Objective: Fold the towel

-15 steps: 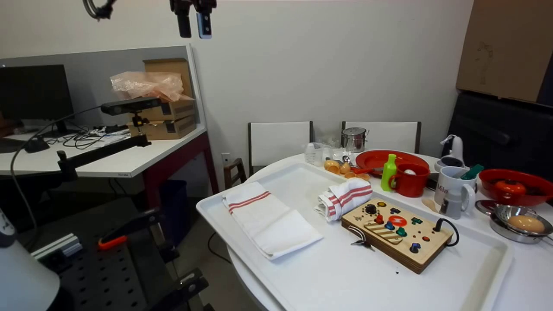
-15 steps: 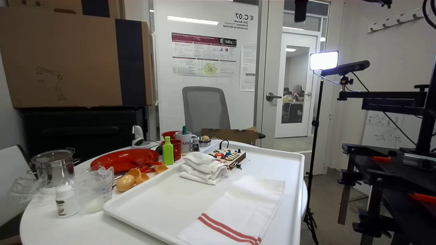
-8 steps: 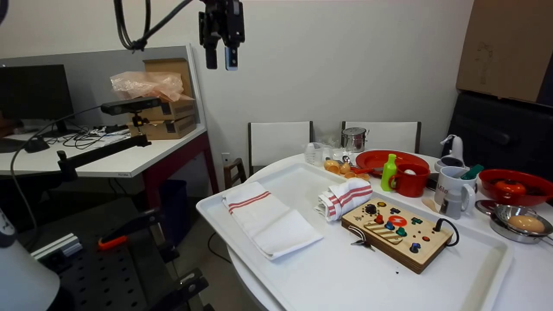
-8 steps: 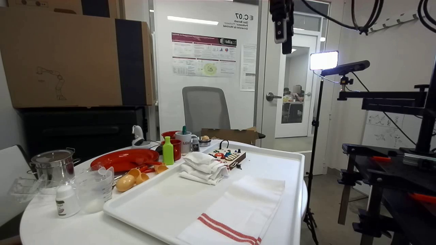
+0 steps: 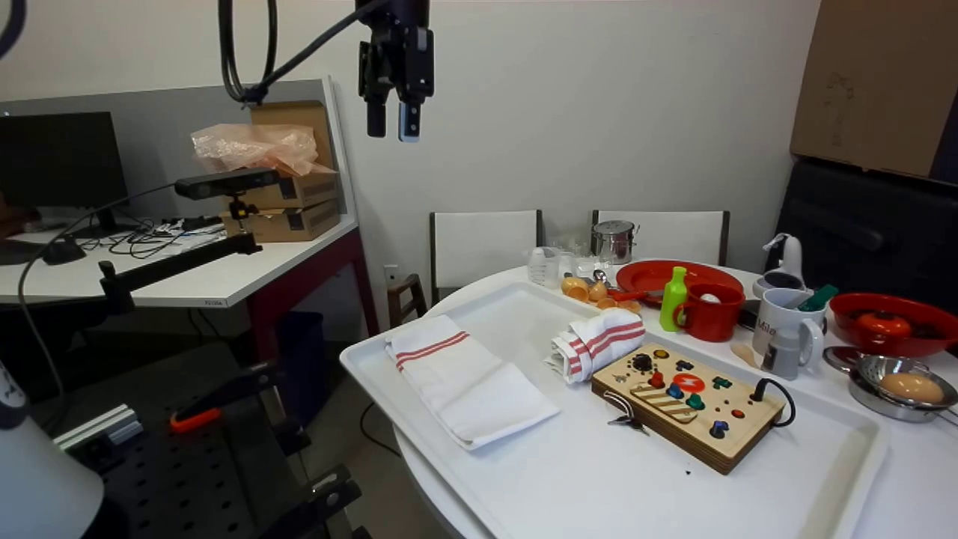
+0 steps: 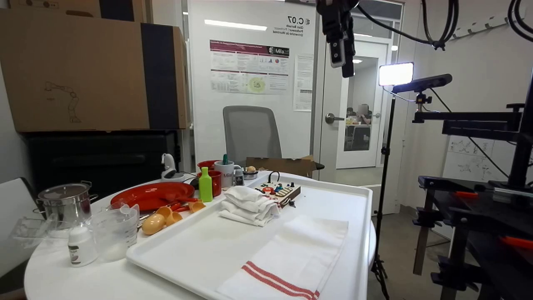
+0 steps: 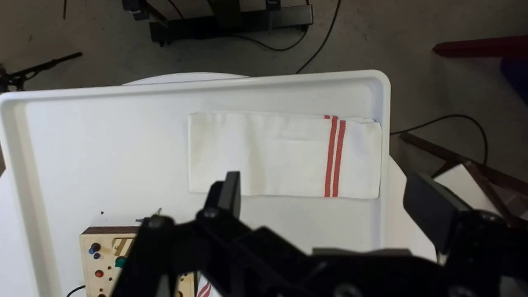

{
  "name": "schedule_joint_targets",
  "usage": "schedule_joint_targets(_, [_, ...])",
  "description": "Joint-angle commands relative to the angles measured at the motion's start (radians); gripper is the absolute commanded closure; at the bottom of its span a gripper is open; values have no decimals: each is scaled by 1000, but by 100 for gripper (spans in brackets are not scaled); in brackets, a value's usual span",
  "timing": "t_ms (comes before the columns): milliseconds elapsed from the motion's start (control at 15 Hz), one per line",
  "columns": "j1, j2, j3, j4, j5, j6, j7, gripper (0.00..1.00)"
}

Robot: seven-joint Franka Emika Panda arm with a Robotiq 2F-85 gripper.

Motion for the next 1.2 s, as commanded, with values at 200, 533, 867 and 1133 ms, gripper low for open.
schedule_joint_targets(200, [10, 47, 26, -33, -136, 166, 36, 0])
schedule_joint_targets(533, [-19, 193, 6, -19, -254, 251, 120, 0])
schedule_joint_targets(867, [-30, 355, -62, 17, -202, 295, 102, 0])
schedule_joint_targets(1133, [-47, 477, -108, 56, -98, 319, 18, 0])
